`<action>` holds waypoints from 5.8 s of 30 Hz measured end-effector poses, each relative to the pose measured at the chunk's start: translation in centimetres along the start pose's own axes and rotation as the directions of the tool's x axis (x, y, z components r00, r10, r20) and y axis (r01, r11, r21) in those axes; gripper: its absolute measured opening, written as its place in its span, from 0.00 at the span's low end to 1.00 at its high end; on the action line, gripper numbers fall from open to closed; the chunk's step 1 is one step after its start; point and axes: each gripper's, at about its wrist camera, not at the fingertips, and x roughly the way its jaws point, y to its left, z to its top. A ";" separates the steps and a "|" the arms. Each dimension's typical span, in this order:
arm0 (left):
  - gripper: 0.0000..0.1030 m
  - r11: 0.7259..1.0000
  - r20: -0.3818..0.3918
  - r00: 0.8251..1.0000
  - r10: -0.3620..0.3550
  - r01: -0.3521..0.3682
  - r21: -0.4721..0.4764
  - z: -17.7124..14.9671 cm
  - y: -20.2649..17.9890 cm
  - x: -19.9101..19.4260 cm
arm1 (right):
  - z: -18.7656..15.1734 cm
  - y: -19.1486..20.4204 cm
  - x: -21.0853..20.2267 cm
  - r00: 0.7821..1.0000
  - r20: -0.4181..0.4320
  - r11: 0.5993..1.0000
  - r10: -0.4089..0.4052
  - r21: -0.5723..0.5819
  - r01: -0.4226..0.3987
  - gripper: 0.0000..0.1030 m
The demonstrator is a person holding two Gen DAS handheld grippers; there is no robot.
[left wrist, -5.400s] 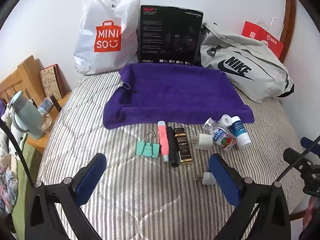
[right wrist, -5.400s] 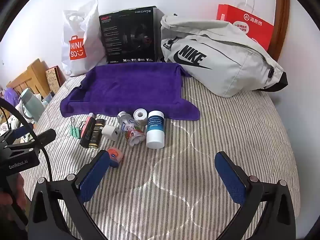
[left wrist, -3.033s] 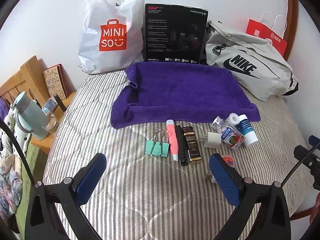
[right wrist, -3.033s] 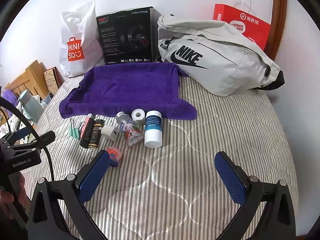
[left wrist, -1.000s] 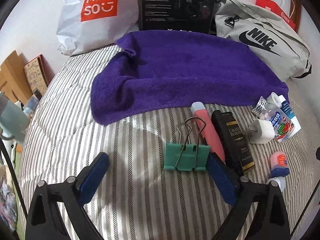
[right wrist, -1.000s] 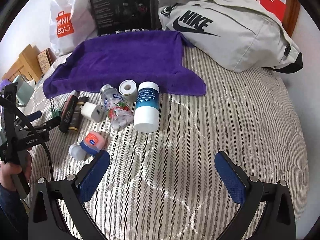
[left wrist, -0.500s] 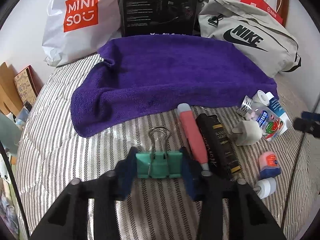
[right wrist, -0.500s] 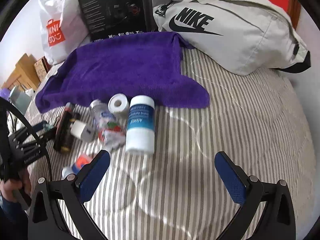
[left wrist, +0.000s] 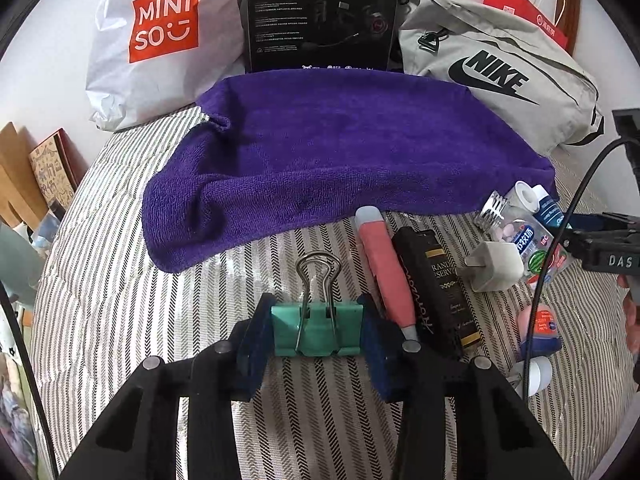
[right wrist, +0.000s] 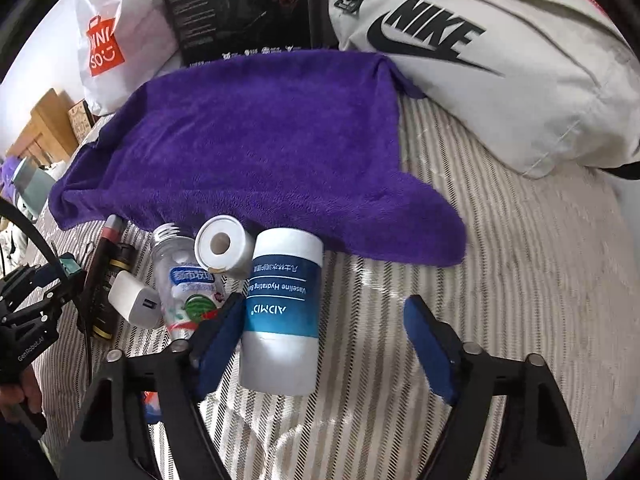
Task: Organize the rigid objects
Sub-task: 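Grasp the teal binder clip with the left tool while the right tool grasps the white-blue lotion tube, then carry the clip and tube onto the purple towel and open both tools, then grasp the pink marker with the left tool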
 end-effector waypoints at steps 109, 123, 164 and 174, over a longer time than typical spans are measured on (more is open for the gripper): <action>0.66 1.000 -0.109 0.994 0.001 -0.001 -0.001 16.7 0.0 11.6 | 13.8 1.2 7.5 0.994 -0.030 0.969 0.102 -0.224 -0.106 0.56; 0.66 0.999 -0.031 0.999 -0.020 0.019 -0.043 11.8 1.0 1.5 | 8.8 0.1 -2.4 0.993 0.068 0.989 0.096 -0.120 -0.088 0.74; 0.63 0.999 -0.054 0.998 0.032 -0.030 0.041 3.0 -2.4 1.8 | -3.5 -0.7 -6.6 0.992 0.056 0.993 0.116 0.026 -0.118 0.74; 0.16 0.994 -0.043 0.999 -0.028 0.032 0.109 2.7 -3.9 1.5 | -3.0 -0.6 -5.7 0.989 0.057 0.990 0.137 0.034 -0.139 0.74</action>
